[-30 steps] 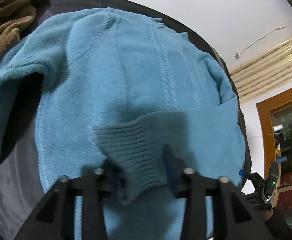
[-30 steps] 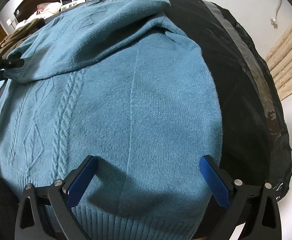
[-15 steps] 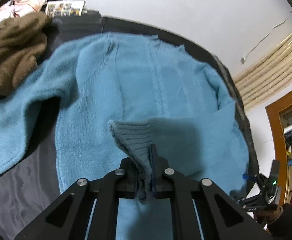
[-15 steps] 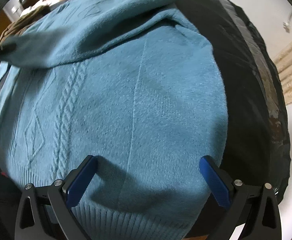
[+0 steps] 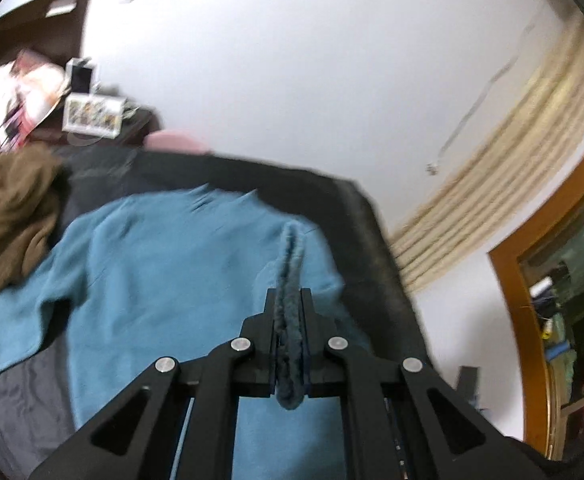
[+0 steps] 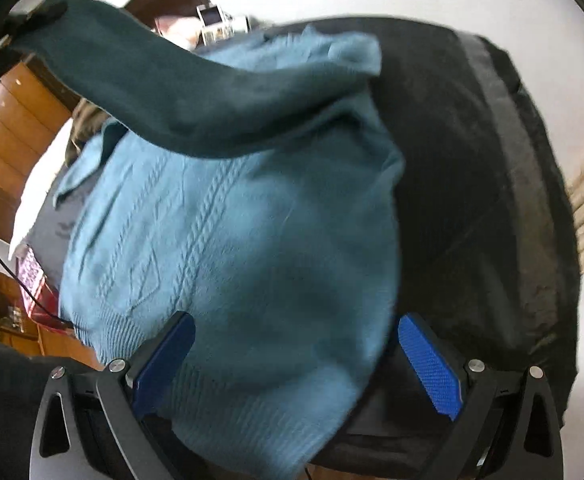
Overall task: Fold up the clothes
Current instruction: 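Grasp the sleeve cuff with the left gripper and lift it, then raise the held sleeve high with the left gripper, swinging it over the sweater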
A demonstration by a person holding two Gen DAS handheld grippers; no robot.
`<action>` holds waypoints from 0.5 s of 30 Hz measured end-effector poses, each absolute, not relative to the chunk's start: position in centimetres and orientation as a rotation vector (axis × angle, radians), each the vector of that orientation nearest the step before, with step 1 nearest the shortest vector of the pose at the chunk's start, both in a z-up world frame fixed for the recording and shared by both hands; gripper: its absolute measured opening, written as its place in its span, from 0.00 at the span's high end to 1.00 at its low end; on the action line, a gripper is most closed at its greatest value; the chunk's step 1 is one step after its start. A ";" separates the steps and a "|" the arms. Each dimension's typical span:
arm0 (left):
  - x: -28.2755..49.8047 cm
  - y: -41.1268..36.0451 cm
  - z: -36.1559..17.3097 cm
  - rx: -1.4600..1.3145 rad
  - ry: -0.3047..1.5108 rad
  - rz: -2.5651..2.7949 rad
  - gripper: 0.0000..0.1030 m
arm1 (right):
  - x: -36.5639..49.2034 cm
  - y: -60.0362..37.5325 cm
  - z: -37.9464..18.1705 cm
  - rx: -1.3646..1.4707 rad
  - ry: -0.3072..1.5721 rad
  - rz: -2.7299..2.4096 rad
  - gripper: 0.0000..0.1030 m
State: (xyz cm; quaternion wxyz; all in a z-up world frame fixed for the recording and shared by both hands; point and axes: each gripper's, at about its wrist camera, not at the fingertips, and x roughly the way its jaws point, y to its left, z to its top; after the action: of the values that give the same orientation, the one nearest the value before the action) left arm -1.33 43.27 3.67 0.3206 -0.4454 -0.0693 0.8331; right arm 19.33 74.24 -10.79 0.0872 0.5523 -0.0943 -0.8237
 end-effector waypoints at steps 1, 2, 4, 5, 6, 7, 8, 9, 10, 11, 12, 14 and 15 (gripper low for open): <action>-1.1 44.7 4.6 -1.154 -0.180 2.172 0.91 | 19.2 74.1 -11.1 1.619 -0.292 -2.465 0.00; -0.8 46.2 5.4 -1.139 -0.174 2.151 0.91 | 19.1 73.9 -11.5 1.598 -0.305 -2.475 0.00; -0.5 49.5 7.0 -1.115 -0.150 2.103 0.91 | 19.0 73.6 -12.7 1.586 -0.345 -2.494 0.00; -0.3 51.2 7.7 -1.105 -0.132 2.077 0.91 | 18.9 73.4 -13.4 1.579 -0.365 -2.503 0.00; -0.1 52.9 8.4 -1.095 -0.114 2.053 0.91 | 18.8 73.2 -14.0 1.572 -0.385 -2.511 0.00; 0.0 54.7 9.1 -1.085 -0.096 2.030 0.91 | 18.8 73.2 -14.5 1.566 -0.405 -2.520 0.00; 0.2 56.4 9.8 -1.074 -0.077 2.007 0.91 | 19.3 73.8 -14.5 1.562 -0.425 -2.529 0.00; 0.5 58.1 10.5 -1.061 -0.062 1.983 0.91 | 19.8 74.4 -14.4 1.559 -0.443 -2.539 0.00; 0.7 59.7 11.2 -1.048 -0.050 1.960 0.91 | 20.3 75.1 -14.1 1.556 -0.457 -2.551 0.00; 1.0 61.3 12.0 -1.032 -0.035 1.939 0.91 | 20.9 75.9 -13.9 1.553 -0.471 -2.562 0.00; 1.3 62.9 12.8 -1.014 -0.019 1.921 0.92 | 21.5 76.7 -13.6 1.550 -0.486 -2.574 0.00; 1.8 65.7 14.2 -0.981 0.016 1.898 0.92 | 22.6 78.5 -12.3 1.543 -0.526 -2.599 0.00; 1.9 67.1 14.9 -0.966 0.033 1.888 0.92 | 23.4 79.9 -10.9 1.537 -0.546 -2.612 0.00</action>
State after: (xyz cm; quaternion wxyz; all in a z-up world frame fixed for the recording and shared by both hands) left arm 1.95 67.11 14.85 0.4886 -0.3974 0.0135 0.7766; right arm 23.38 79.87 -10.86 0.0309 0.4990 -0.1773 -0.8477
